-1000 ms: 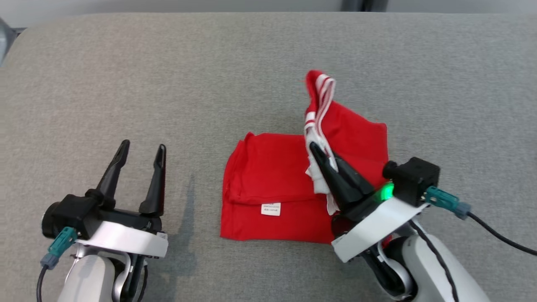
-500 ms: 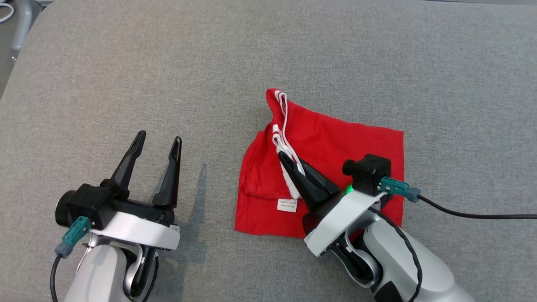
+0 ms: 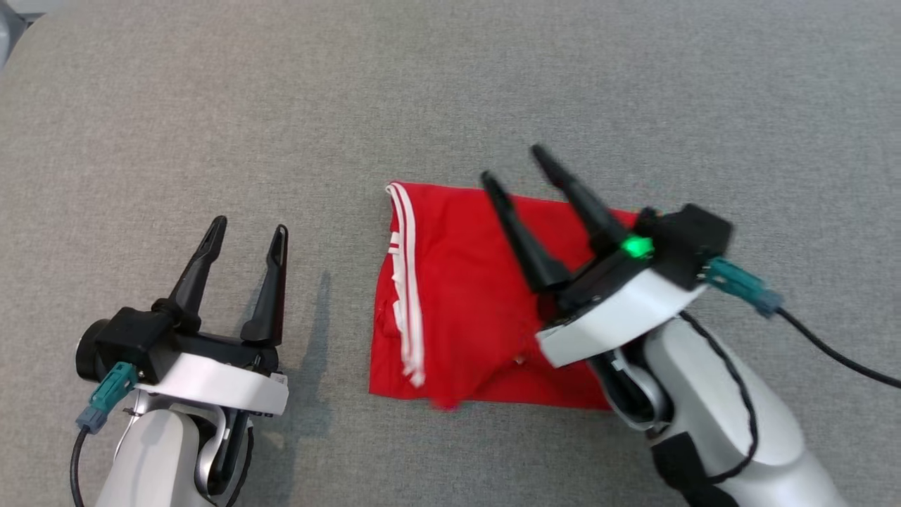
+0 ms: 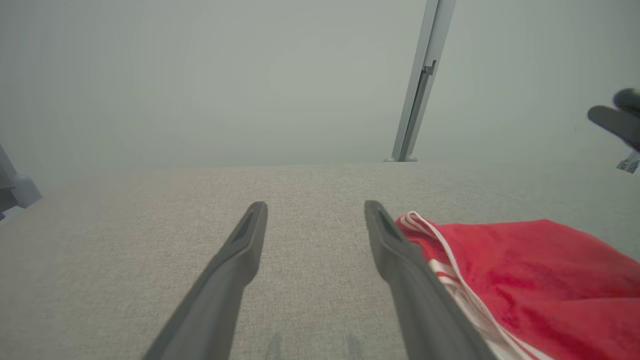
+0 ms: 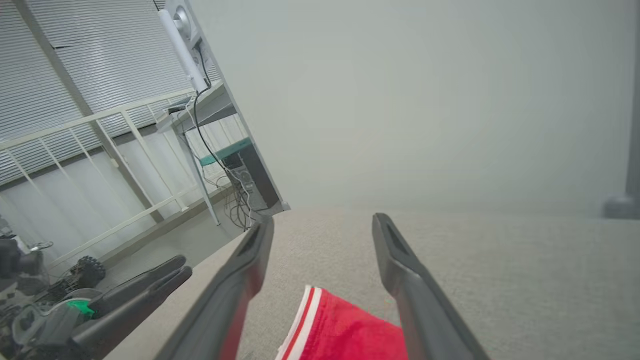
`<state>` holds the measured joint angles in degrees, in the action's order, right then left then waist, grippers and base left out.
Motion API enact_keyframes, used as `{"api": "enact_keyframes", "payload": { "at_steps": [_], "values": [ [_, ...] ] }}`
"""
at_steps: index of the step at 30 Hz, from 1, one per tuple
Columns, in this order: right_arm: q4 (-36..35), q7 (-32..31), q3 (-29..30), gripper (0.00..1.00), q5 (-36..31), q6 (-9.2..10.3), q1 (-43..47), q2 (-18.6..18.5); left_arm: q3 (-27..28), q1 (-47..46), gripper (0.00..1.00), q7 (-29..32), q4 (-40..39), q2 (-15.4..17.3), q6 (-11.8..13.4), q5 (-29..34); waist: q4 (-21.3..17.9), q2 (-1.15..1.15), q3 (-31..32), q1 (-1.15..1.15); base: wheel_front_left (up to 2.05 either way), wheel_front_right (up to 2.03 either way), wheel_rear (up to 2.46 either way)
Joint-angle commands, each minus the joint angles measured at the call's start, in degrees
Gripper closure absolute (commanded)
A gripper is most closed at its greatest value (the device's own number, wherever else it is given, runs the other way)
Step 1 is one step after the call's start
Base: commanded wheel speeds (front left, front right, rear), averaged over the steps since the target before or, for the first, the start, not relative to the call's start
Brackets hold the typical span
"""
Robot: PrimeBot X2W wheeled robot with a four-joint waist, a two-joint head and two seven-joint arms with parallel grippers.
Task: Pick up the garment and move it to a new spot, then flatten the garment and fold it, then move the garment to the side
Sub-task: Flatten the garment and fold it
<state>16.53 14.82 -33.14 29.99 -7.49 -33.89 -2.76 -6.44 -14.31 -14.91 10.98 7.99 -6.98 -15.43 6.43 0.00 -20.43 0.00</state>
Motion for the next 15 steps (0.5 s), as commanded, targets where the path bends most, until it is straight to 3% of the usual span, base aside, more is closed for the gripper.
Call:
{"api": "enact_keyframes", "payload": {
  "at_steps": [1,4,15],
  "values": [
    [-2.7,0.4,4.3,0.00,-3.6,0.00,2.4,-0.3,0.7,0.3,0.00,-0.3,-0.3,0.0,0.2,0.6,-0.7,0.00,0.4,0.00,0.00,0.00,0.00],
    [-7.2,-0.3,11.2,0.00,-8.8,0.00,5.7,-0.5,1.4,0.8,0.00,-0.3,-0.5,0.0,0.6,0.8,-1.4,0.00,1.0,0.00,0.00,0.00,0.00],
    [-16.7,-6.1,29.0,0.00,-17.0,0.00,19.0,-3.3,3.4,2.5,0.00,-0.3,-1.2,0.4,1.3,1.2,-3.3,0.00,3.5,0.00,0.00,0.00,0.00]
  ]
}}
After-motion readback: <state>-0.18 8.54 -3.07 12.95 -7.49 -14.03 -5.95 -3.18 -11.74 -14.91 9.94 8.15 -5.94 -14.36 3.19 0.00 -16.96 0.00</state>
